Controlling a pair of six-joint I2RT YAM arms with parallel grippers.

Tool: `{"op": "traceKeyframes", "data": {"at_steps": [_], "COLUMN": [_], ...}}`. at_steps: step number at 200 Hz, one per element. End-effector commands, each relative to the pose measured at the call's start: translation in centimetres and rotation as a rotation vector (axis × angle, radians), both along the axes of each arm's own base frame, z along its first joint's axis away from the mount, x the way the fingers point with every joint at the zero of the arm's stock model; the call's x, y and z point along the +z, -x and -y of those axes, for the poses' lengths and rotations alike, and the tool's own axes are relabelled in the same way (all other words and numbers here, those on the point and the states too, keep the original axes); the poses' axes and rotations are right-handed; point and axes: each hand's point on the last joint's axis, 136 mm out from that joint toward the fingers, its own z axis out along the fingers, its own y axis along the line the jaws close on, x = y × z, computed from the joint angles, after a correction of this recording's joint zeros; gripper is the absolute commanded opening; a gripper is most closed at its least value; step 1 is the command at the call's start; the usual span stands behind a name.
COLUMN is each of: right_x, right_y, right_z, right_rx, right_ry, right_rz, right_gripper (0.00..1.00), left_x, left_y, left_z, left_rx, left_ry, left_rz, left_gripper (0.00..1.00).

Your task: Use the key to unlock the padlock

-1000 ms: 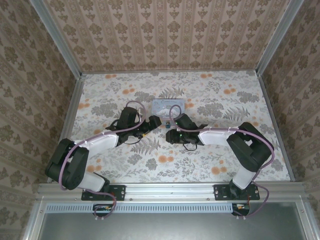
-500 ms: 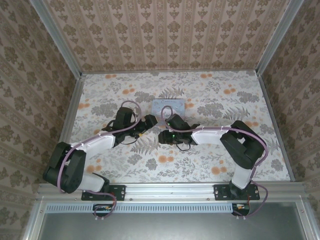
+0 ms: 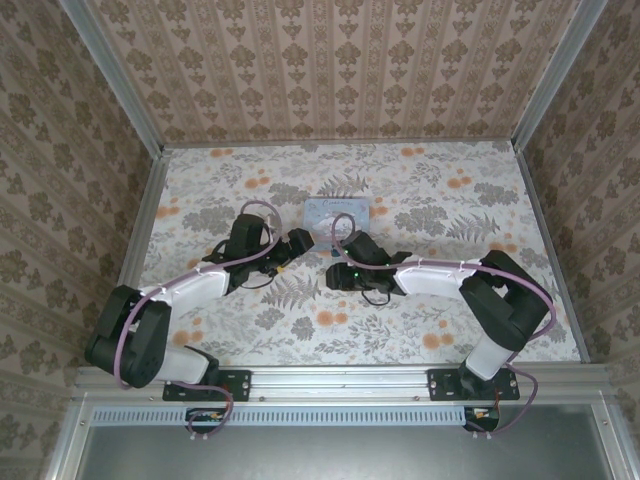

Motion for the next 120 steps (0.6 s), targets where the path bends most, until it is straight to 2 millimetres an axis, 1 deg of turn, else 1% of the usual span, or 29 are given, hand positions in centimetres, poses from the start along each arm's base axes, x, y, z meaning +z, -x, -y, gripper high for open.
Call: {"op": "traceKeyframes", "data": {"at_steps": [1,45,100,120], "right_x": [-0.7,-1.4,-2.4,-2.3], "right_y": [0.5,0.7,0.7,0.6], "right_z": [1.1,1.1,0.3,-0.2], "right_rx": [-0.019,-0.009,0.031,0.049], "right_ry": [0.038,0.051,0.070,0.074], "right_rz": [-0.010,-0.024,-0.062,-0.063], "right_gripper": [0.49,0.49,0.49,0.49], "left_x": [-0.1,-0.3,-0.2,-0.3], "left_y": [0.2,0.1,0.1,0.1], "left_z": [-0.6,-0.6,-0.6,-0.7], "left_rx": [0.009,0.011,0.013,0.017], "left_ry": [-0.004,-0.004,-0.003,-0.004], "left_rz": [-0.004,-0.006,-0.005,-0.005], "left_gripper": [1.00,1.00,1.00,1.00]}}
